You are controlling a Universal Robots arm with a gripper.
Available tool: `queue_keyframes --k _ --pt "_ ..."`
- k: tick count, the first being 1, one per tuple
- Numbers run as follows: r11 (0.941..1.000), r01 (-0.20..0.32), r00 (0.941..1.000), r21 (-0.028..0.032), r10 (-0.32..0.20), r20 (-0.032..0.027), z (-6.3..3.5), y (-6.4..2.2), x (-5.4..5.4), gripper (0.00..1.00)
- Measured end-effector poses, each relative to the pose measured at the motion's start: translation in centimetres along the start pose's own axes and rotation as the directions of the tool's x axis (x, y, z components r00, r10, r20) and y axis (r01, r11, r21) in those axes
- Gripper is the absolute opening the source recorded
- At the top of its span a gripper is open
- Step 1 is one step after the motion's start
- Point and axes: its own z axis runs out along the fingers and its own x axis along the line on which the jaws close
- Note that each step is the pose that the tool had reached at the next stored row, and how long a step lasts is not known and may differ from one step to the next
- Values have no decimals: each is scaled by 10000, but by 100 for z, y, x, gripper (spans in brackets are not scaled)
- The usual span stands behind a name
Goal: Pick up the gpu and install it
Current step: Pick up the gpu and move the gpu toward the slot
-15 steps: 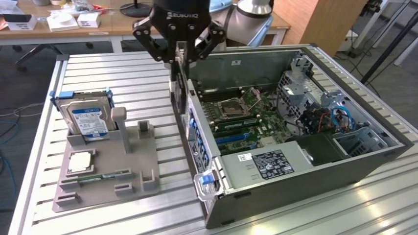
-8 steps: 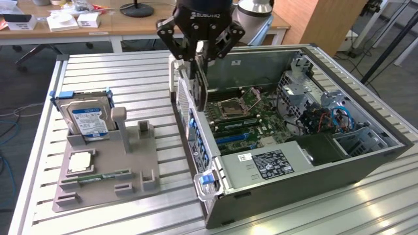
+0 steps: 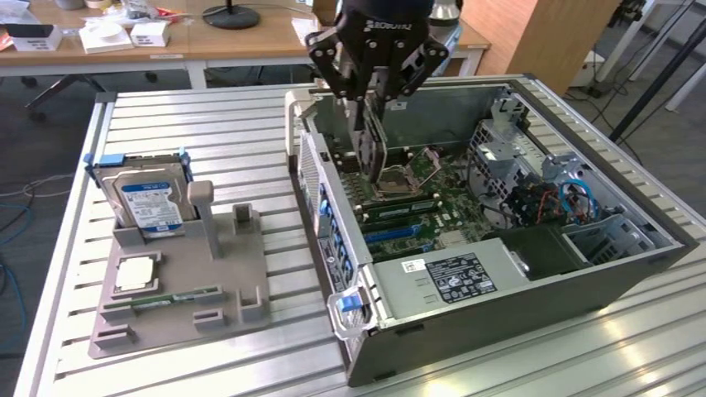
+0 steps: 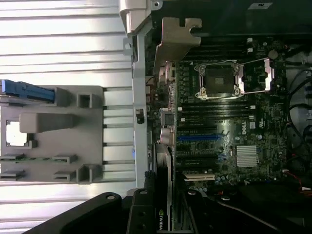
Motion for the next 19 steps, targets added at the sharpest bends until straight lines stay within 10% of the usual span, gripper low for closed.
queue_keyframes --k 19 --pt "9999 96 10000 -84 -96 -10 1 47 -809 26"
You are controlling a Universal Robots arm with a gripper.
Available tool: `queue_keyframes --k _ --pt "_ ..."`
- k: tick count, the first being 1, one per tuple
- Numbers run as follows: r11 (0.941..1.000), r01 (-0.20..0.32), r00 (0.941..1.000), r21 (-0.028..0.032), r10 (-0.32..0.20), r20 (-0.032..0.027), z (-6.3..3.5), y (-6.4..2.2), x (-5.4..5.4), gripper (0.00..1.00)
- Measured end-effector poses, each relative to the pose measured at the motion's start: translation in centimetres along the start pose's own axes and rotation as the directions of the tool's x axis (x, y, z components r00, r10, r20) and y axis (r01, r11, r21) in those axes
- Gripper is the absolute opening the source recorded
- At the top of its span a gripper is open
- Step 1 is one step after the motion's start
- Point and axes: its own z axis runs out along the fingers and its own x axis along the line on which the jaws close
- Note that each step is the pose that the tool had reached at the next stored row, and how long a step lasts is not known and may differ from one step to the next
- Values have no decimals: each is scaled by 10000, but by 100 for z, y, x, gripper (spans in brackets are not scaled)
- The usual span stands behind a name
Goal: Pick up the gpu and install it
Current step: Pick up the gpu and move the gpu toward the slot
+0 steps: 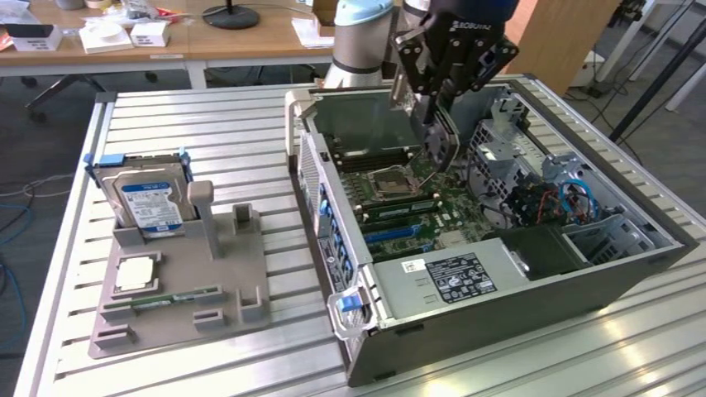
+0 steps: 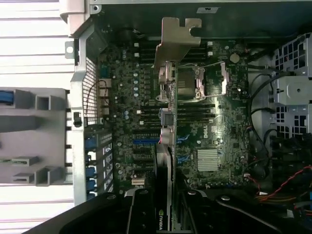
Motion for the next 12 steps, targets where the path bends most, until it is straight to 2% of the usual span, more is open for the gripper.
queue_keyframes --k 4,12 --pt "10000 23 10000 -11 -23 -3 0 6 -125 26" --pt "9996 264 9996 -19 -264 -18 0 15 -304 26"
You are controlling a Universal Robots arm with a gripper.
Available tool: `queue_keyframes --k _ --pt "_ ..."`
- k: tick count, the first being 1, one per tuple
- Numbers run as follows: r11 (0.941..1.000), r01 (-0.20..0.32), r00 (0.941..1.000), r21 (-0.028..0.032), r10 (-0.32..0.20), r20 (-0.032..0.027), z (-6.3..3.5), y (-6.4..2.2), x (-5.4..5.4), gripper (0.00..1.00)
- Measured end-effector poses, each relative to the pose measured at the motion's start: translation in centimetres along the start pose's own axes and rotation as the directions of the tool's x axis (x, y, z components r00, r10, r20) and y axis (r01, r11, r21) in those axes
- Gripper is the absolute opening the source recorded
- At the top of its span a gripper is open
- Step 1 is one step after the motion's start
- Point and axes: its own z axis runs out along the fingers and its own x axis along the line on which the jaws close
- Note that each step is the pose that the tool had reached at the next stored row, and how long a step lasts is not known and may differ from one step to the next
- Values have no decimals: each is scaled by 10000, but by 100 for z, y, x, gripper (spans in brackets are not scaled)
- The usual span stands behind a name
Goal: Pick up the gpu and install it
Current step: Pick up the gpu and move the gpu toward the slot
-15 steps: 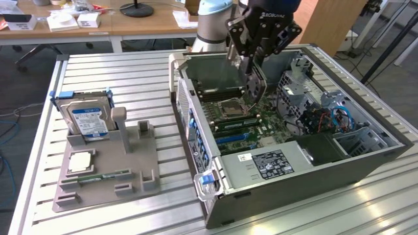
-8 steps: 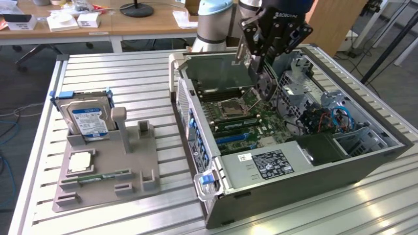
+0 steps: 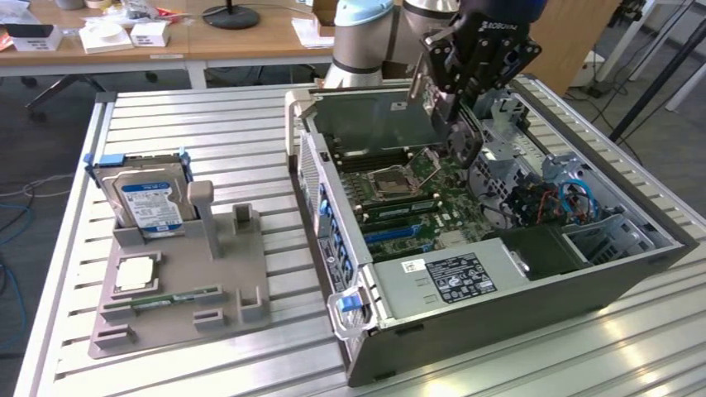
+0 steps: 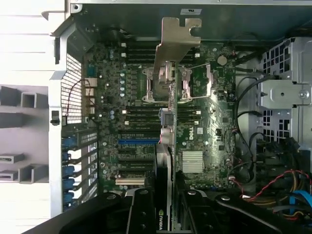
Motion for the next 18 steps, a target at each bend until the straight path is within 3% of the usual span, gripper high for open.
queue_keyframes --k 5,18 --pt "10000 82 10000 -3 -82 -5 0 2 -112 26" --pt "9998 214 9998 -4 -214 -16 16 4 -192 26"
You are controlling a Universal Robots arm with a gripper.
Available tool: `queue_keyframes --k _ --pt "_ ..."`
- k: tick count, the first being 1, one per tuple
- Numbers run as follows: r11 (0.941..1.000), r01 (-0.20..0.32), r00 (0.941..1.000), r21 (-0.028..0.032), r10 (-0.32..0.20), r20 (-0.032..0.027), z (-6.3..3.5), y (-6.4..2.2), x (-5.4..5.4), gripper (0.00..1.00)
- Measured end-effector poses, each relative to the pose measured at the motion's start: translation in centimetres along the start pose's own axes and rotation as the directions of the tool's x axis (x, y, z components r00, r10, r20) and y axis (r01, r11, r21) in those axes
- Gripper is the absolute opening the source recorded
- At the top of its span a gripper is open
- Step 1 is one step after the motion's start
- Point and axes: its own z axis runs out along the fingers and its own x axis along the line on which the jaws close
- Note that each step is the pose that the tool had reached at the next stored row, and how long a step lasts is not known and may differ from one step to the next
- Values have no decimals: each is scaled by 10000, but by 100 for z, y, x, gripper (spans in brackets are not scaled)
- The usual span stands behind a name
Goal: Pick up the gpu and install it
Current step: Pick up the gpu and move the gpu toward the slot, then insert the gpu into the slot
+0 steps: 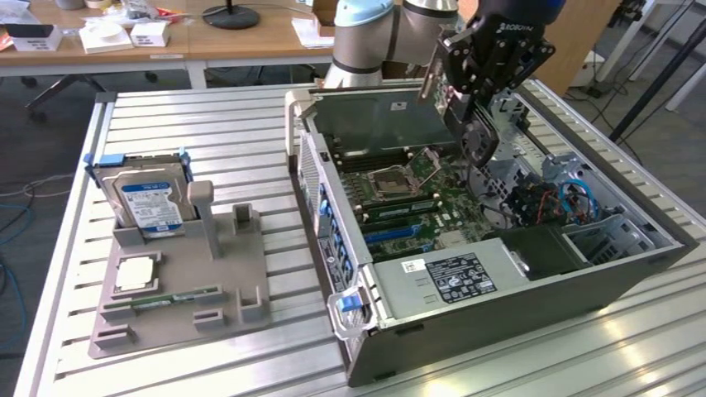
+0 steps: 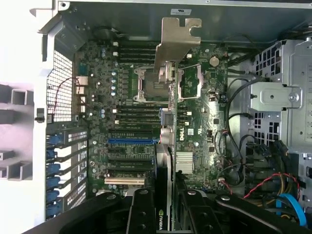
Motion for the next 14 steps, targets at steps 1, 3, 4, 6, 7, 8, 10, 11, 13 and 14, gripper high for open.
queue_keyframes --k 1,3,4,6,7,8,10,11,13,14 --pt "10000 5 10000 2 -5 -1 8 0 -6 26" --pt "10000 22 10000 1 -22 -1 33 -3 -15 26" --pt "10000 28 10000 1 -28 -2 43 -3 -18 26" --pt "10000 40 10000 2 -40 -3 58 -4 -22 26" --pt "10000 43 10000 3 -43 -3 59 -5 -24 26" --pt "10000 43 10000 2 -43 -4 59 -5 -24 26" --pt "10000 44 10000 2 -44 -3 59 -5 -25 26" --pt "10000 44 10000 2 -44 -3 59 -5 -25 26" --pt "10000 44 10000 2 -44 -3 60 -5 -25 26" --pt "10000 44 10000 2 -44 -3 59 -5 -25 26"
